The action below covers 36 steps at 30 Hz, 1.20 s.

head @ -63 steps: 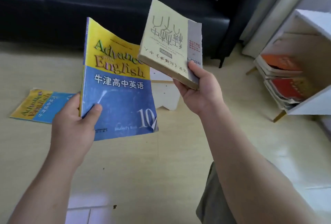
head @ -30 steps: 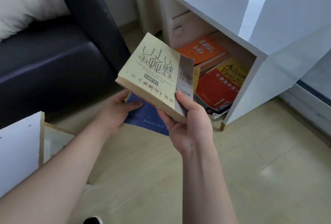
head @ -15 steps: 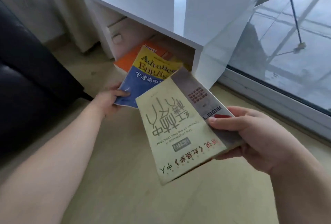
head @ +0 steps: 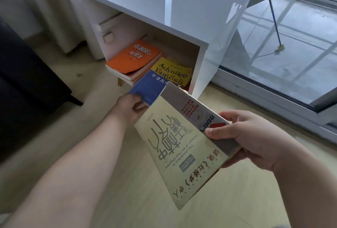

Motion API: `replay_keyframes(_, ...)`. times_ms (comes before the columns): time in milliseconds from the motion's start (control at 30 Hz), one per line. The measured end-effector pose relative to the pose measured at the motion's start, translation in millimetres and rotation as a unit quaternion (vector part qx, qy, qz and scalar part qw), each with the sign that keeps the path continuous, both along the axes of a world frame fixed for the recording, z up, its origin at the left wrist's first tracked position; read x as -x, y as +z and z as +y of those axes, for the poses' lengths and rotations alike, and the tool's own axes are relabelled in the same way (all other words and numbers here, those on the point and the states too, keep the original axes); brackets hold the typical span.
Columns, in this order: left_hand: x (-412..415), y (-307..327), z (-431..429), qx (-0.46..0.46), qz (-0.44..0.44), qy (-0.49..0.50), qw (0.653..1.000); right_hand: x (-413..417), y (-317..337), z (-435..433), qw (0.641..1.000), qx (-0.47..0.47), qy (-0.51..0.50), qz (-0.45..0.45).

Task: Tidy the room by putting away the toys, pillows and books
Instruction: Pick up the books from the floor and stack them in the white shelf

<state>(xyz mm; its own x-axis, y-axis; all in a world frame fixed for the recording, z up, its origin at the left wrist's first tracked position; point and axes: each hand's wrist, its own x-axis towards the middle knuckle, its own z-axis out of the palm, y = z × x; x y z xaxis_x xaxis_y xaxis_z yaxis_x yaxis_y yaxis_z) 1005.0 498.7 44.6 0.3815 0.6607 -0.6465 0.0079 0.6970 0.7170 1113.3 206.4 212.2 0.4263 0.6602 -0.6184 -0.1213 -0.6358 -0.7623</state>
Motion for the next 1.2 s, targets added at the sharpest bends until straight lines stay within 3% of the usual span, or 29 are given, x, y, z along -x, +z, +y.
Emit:
replay_keyframes(67,13,-1,17,-0.053,0.069,-0.126,0.988,1,-3,3,1.000,0.007,0.012,-0.009)
replay_keyframes(167,31,13,33,-0.122,0.180,-0.287,0.933,2,-10,9,0.999,0.016,0.033,-0.024)
replay_keyframes(267,43,39,28,-0.102,0.065,-0.464,0.878,5,-17,16,0.998,0.021,0.045,-0.030)
replay_keyframes(367,58,47,12,-0.064,-0.004,-0.524,0.849,11,-22,27,0.999,0.013,0.038,-0.011)
replay_keyframes(567,93,42,26,-0.018,0.008,-0.473,0.881,28,-31,59,0.997,-0.030,-0.041,0.054)
replay_keyframes(733,135,49,54,-0.047,-0.076,-0.281,0.956,45,-40,87,0.970,-0.151,-0.118,0.152)
replay_keyframes(867,133,49,61,-0.004,-0.078,-0.065,0.995,64,-52,107,0.972,-0.135,-0.126,0.147)
replay_keyframes(1033,89,52,73,0.002,-0.047,0.096,0.994,67,-57,114,0.975,-0.133,-0.152,0.096)
replay_keyframes(1200,43,43,89,0.005,-0.027,0.140,0.990,70,-50,112,0.977,-0.151,-0.144,0.036)
